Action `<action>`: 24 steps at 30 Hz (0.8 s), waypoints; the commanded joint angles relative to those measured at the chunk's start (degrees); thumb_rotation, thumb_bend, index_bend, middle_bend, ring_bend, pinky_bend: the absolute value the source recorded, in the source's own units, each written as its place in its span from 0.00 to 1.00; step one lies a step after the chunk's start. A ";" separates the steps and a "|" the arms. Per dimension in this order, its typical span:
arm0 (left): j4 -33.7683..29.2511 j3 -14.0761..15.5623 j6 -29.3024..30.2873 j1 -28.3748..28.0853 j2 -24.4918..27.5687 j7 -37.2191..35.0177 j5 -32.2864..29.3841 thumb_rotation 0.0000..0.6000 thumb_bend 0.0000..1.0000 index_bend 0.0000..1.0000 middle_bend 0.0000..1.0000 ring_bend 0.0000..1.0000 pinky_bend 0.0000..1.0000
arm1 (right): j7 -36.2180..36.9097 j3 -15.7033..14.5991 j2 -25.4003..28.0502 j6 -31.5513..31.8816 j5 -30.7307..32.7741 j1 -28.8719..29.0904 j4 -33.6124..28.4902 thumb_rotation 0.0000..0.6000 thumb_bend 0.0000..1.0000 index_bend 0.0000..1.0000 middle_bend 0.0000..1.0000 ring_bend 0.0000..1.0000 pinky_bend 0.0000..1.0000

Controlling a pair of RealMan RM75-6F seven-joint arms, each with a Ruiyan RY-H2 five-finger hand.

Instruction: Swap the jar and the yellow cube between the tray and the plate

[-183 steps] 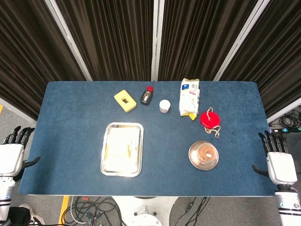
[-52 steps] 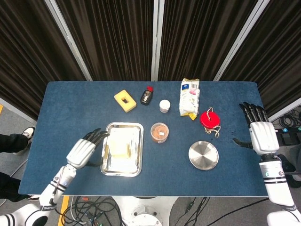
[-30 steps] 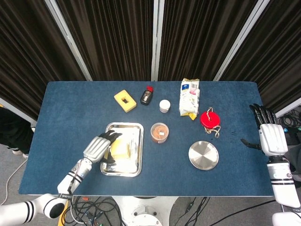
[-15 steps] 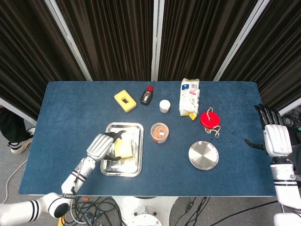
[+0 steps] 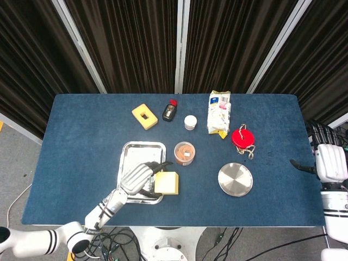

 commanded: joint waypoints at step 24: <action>17.69 1.15 -1.29 -8.91 -14.23 -6.68 3.13 1.00 0.04 0.13 0.24 0.21 0.38 | 7.34 -0.40 -0.65 -0.15 -0.68 -3.01 6.11 1.00 0.00 0.00 0.05 0.00 0.00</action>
